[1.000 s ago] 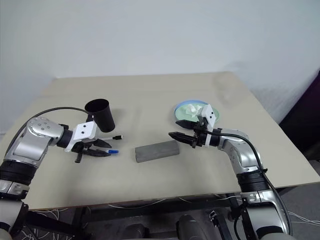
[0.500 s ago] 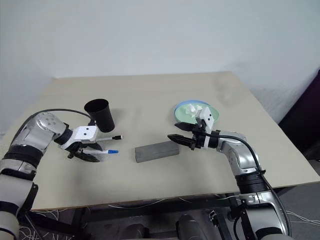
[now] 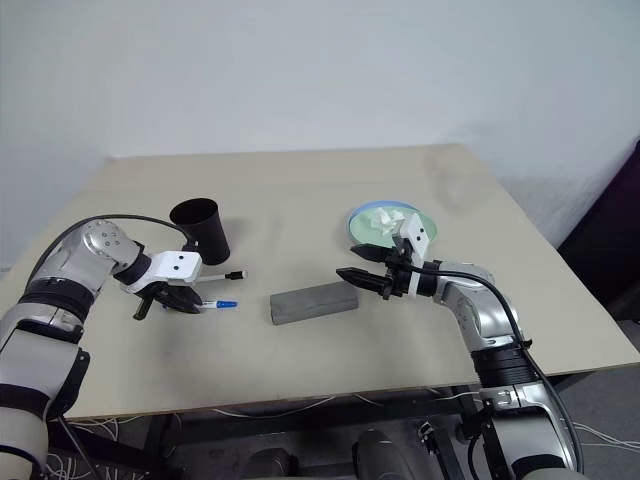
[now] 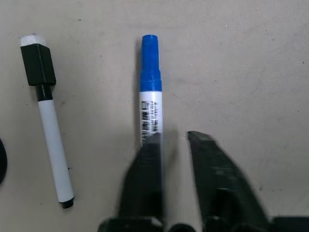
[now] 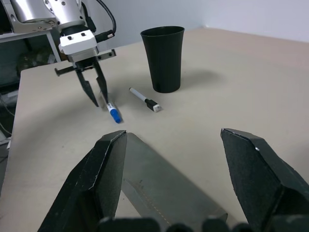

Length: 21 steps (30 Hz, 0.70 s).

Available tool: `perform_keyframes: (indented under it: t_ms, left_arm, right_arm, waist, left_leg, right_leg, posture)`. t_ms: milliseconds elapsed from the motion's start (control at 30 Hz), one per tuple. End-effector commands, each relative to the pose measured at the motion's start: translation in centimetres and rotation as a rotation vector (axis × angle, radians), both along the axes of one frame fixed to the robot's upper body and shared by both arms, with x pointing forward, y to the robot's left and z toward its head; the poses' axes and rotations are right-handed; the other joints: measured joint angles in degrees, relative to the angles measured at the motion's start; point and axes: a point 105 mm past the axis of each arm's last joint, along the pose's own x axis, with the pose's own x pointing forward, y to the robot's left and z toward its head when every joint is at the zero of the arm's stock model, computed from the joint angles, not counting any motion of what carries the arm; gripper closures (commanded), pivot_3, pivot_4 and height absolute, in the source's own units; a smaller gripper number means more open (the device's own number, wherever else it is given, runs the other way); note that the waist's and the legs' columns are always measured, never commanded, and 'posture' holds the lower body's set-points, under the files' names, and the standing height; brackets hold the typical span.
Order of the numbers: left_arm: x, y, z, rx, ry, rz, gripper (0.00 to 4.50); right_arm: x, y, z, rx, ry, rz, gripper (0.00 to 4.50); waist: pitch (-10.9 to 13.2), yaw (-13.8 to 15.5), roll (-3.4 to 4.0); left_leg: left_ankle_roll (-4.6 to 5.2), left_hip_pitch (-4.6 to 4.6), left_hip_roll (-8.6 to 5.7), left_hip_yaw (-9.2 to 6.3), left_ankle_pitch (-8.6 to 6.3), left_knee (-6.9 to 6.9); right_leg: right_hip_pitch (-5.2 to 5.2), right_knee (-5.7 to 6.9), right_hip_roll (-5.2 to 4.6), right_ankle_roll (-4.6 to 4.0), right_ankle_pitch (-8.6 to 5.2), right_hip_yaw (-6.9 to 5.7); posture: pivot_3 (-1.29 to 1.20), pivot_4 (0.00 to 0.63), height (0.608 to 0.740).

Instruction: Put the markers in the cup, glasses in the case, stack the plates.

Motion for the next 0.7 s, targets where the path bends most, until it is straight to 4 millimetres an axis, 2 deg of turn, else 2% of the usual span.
perform_keyframes:
  t_ms: [33, 267, 367, 467, 633, 700]
  left_arm:
    - [0.0, 0.4, -0.4, 0.022, -0.005, 0.008, 4.48]
    - [0.1, 0.6, -0.7, 0.03, -0.029, 0.01, 4.48]
    - [0.4, -0.4, 0.0, -0.05, -0.023, 0.032, 4.48]
    - [0.6, -0.8, 0.8, -0.093, -0.012, 0.045, 3.86]
    - [1.7, -1.4, 2.6, -0.12, -0.075, 0.045, 2.19]
    - [2.0, -1.5, 3.0, -0.116, -0.087, 0.043, 2.19]
  right_arm:
    - [0.1, 0.0, 1.5, 0.012, -0.054, 0.006, 1.14]
    - [0.2, 0.1, 1.6, 0.011, -0.056, 0.011, 1.14]
    - [0.2, 0.2, 1.7, 0.011, -0.057, 0.013, 1.14]
    - [0.2, 0.2, 1.7, 0.01, -0.057, 0.014, 1.14]
    - [0.3, 0.2, 1.6, 0.009, -0.055, 0.013, 1.14]
    - [0.3, 0.3, 1.6, 0.009, -0.054, 0.013, 1.14]
  waist:
    - [0.0, 0.0, -0.03]
    - [0.0, 0.0, -0.03]
    - [0.0, 0.1, -0.03]
    - [0.0, 0.0, -0.05]
    - [0.0, 0.0, -0.2]
    - [0.0, 0.0, -0.24]
  left_leg:
    - [0.0, -0.03, 0.0, -0.01, 0.0, 0.02]
    - [0.0, -0.01, 0.0, -0.01, 0.0, 0.1]
    - [0.0, -0.01, 0.0, -0.02, 0.0, 0.18]
    - [0.0, -0.02, -0.01, -0.01, 0.0, 0.26]
    - [0.0, -0.11, -0.01, -0.03, 0.0, 0.26]
    - [0.0, -0.16, -0.01, -0.04, 0.0, 0.26]
  right_leg:
    - [-0.02, 0.01, 0.01, 0.0, 0.0, 0.0]
    - [0.0, 0.1, 0.0, 0.0, 0.0, 0.0]
    - [0.0, 0.19, 0.0, 0.0, 0.0, 0.0]
    - [-0.01, 0.25, 0.0, 0.0, 0.0, 0.0]
    - [-0.09, 0.24, 0.01, 0.01, 0.0, -0.01]
    - [-0.15, 0.24, 0.01, 0.01, 0.0, -0.01]
  posture:
    - [0.0, 0.0, 0.74]
    - [0.0, 0.0, 0.74]
    - [0.0, 0.0, 0.74]
    - [0.0, 0.0, 0.74]
    - [0.0, 0.0, 0.74]
    - [0.0, 0.0, 0.74]
